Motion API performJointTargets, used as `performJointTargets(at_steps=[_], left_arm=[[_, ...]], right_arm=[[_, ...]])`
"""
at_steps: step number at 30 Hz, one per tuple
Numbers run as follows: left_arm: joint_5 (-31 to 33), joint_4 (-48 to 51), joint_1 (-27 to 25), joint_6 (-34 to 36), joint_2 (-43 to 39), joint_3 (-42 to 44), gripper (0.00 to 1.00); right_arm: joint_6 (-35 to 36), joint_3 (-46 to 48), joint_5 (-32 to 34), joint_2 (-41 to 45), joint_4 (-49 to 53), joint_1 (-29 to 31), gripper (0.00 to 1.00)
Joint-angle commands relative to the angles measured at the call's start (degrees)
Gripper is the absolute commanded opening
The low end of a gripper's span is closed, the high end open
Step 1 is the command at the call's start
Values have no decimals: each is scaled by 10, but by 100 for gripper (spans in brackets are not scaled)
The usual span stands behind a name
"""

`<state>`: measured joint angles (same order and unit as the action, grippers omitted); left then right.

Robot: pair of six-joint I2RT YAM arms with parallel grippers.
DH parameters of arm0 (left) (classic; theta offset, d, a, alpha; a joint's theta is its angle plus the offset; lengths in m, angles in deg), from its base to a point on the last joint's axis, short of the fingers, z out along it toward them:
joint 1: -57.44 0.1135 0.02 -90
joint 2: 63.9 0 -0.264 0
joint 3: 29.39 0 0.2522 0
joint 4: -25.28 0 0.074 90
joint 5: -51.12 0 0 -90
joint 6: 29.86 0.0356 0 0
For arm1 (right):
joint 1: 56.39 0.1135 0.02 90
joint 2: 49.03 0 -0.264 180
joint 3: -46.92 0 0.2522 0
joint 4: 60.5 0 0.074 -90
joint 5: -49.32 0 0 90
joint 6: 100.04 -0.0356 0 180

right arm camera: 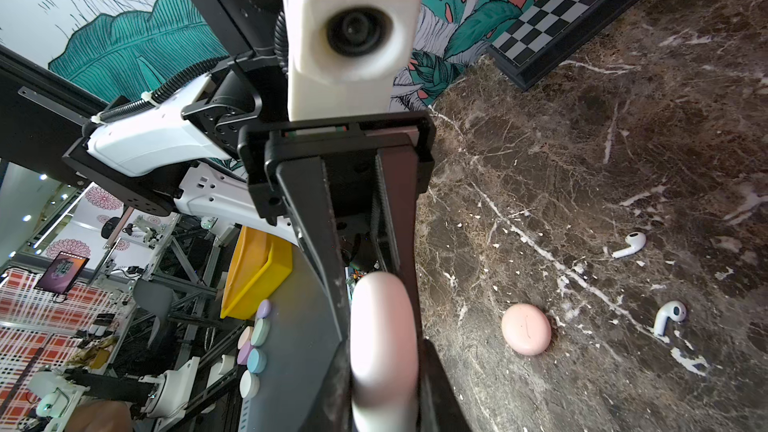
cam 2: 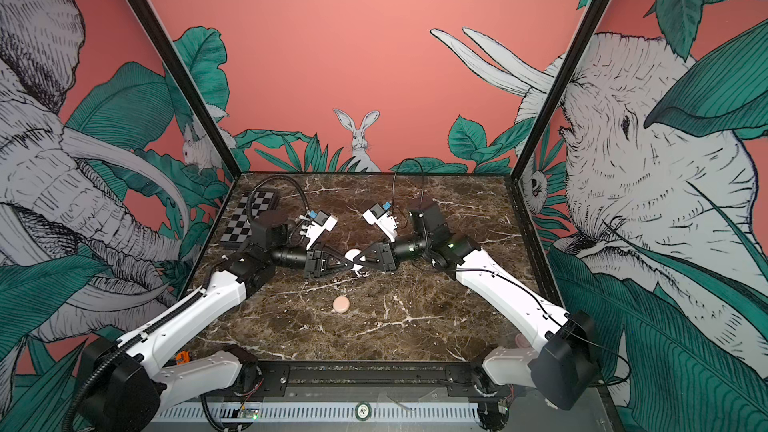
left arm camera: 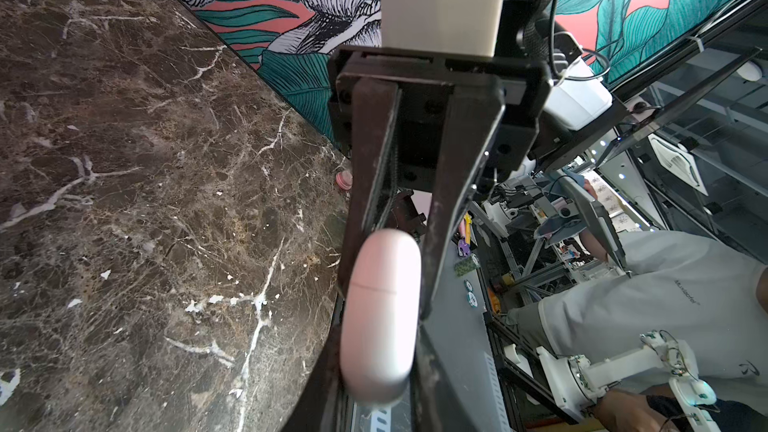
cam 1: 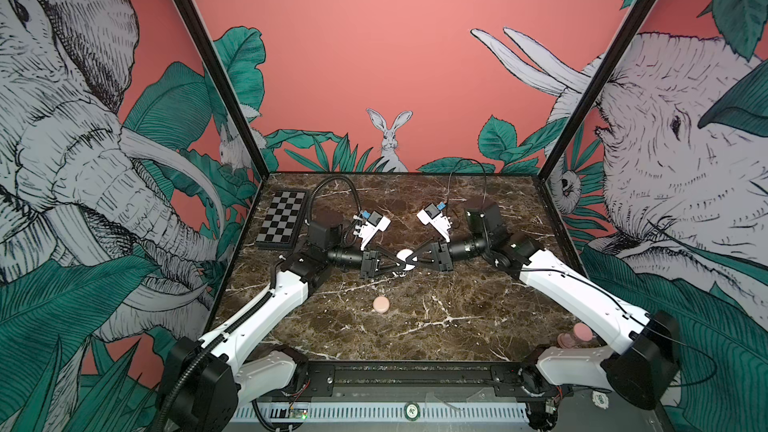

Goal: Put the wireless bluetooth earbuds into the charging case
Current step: 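Hold the case with the left gripper and pull its lid open with the right gripper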

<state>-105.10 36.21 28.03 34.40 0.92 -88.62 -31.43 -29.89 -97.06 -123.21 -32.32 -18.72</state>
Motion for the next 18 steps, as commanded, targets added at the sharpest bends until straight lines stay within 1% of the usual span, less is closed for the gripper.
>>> performJointTargets(at_steps=[1, 2, 5, 6, 7, 9, 10, 12, 15, 17, 18], left_arm=[[28, -61, -6, -8, -2, 5, 0], [34, -61, -6, -8, -5, 7, 0], [55, -74, -6, -3, -20, 21, 0], [71, -81, -6, 0, -29, 30, 0], [90, -95, -6, 1, -41, 42, 0], [121, -138, -6, -1, -65, 71, 0], [136, -166, -6, -1, -77, 89, 0], [160, -214, -6, 3, -105, 119, 0], [197, -257, -6, 6, -134, 150, 0], [208, -318, -6, -13, -141, 175, 0], [207, -352, -6, -23, -139, 185, 0]], right_arm=[[3, -6, -4, -2, -6, 23, 0], [3, -7, -3, 0, -5, 23, 0], [7, -8, 23, 13, 0, 23, 27], [14, -10, 36, 20, 9, 23, 39], [18, -11, 48, 27, 14, 22, 46], [24, -14, 69, 40, 22, 23, 56], [25, -16, 86, 49, 25, 22, 62], [33, -16, 119, 67, 34, 22, 70], [52, -16, 174, 94, 43, 22, 76], [68, -12, 195, 112, 42, 22, 81], [78, -7, 206, 121, 40, 23, 87]])
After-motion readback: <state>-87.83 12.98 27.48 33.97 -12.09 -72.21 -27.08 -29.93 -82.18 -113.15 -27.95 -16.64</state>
